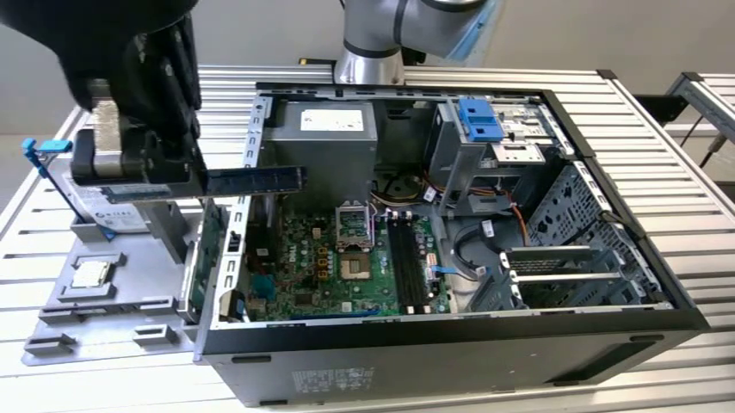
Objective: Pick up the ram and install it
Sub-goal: 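Pick up the ram and move it above insertion slot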
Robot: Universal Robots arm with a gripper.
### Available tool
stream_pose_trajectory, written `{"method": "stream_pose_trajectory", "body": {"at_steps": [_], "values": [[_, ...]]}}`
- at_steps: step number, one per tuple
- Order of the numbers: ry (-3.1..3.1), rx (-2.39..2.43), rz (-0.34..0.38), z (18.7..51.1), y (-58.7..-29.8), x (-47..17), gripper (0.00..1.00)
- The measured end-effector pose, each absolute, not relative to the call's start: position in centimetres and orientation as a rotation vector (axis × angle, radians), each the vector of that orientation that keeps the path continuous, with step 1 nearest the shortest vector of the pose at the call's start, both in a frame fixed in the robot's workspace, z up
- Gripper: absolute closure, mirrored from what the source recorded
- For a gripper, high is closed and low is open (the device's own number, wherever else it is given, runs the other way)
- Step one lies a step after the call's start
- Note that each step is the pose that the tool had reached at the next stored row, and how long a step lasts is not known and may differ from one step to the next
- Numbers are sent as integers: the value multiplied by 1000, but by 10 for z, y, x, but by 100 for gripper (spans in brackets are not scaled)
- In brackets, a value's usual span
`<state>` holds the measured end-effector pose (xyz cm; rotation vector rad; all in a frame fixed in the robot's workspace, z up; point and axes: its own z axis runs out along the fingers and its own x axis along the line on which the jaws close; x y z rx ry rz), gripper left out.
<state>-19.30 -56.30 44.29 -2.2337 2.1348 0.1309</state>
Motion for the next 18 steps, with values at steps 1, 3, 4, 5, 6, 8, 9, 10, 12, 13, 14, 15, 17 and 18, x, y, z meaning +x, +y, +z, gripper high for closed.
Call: {"method": "stream_pose_trajectory", "body": {"at_steps": [1,3,4,5,6,8,9,10,12,13,14,15,17,18], "values": [[2135,-2234,131,443,-563,-188,100],[2135,-2234,131,443,-563,-179,100],[2135,-2234,131,443,-563,-175,100],[2135,-2234,131,443,-563,-170,100],[2135,-2234,131,443,-563,-166,100],[2135,-2234,131,443,-563,-156,100],[2135,-2234,131,443,-563,-152,100],[2135,-2234,131,443,-563,-148,100],[2135,-2234,131,443,-563,-138,100],[2135,-2234,131,443,-563,-134,100],[2135,-2234,131,443,-563,-130,100],[2135,-2234,131,443,-563,-125,100],[2135,-2234,131,443,-563,-116,100],[2135,-2234,131,443,-563,-111,100]]}}
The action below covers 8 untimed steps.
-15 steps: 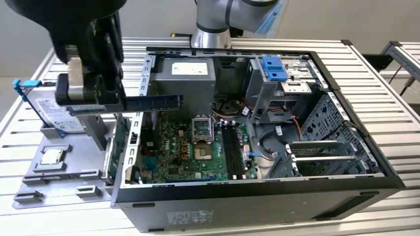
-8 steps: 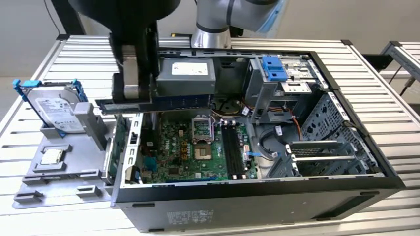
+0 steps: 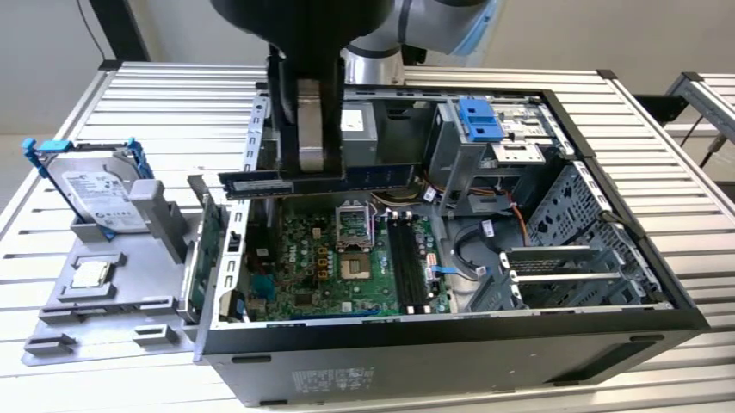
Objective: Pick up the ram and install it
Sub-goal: 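Pick up the ram and move it above insertion slot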
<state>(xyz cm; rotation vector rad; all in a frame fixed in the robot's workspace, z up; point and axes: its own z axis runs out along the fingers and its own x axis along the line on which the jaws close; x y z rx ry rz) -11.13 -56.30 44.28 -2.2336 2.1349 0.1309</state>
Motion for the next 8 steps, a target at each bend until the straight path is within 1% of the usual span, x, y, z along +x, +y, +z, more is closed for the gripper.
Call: {"method": "stream_pose_trajectory", "body": {"at_steps": [8], "values": [[2135,-2234,131,443,-563,-75,100]]}}
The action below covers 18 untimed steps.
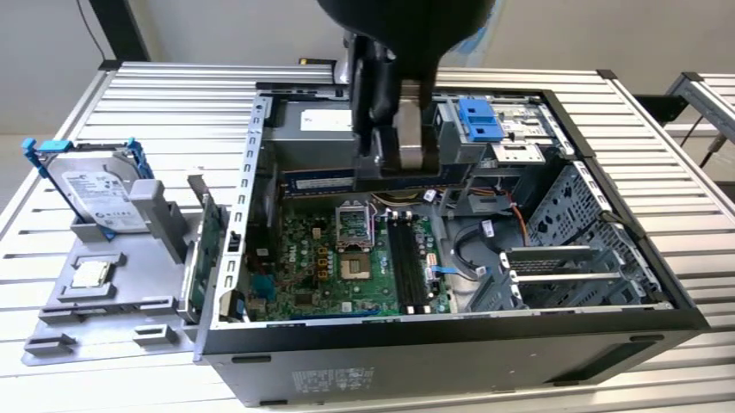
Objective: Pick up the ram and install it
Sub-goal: 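Pick up the ram and move it above insertion slot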
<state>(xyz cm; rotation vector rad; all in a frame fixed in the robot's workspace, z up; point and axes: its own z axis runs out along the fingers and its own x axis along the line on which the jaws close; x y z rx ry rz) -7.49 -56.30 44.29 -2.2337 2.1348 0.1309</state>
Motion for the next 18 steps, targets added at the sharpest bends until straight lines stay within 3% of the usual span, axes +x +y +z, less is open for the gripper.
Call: {"method": "stream_pose_trajectory", "body": {"at_steps": [18], "values": [[2135,-2234,131,443,-563,12,100]]}}
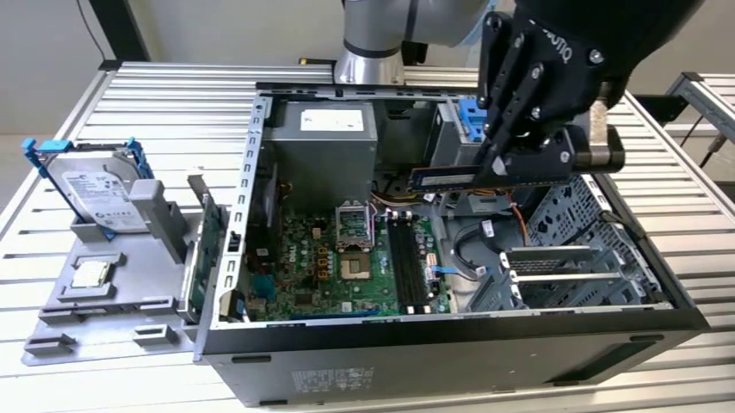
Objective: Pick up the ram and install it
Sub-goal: 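Pick up the ram and move it above insertion slot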
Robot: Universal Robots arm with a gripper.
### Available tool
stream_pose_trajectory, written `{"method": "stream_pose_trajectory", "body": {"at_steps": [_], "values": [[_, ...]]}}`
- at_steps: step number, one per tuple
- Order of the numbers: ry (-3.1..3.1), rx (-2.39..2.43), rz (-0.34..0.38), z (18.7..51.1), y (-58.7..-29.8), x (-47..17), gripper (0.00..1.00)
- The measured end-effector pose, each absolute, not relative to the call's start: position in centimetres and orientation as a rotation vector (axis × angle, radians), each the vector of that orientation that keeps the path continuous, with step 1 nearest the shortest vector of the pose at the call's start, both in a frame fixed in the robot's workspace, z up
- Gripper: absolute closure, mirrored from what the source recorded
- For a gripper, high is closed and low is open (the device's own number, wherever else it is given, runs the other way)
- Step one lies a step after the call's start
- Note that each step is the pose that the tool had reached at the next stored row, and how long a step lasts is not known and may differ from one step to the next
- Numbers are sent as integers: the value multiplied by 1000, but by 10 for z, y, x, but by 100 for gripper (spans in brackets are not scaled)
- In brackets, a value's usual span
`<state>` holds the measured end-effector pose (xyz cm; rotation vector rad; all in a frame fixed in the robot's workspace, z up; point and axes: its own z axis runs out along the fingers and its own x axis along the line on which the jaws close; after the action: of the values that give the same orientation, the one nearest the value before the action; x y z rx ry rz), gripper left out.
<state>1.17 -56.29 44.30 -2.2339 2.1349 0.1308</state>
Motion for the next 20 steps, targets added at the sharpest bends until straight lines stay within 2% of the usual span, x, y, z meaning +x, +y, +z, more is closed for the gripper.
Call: {"method": "stream_pose_trajectory", "body": {"at_steps": [11,20], "values": [[2135,-2234,131,443,-563,61,100],[2135,-2234,131,443,-563,60,100]]}}
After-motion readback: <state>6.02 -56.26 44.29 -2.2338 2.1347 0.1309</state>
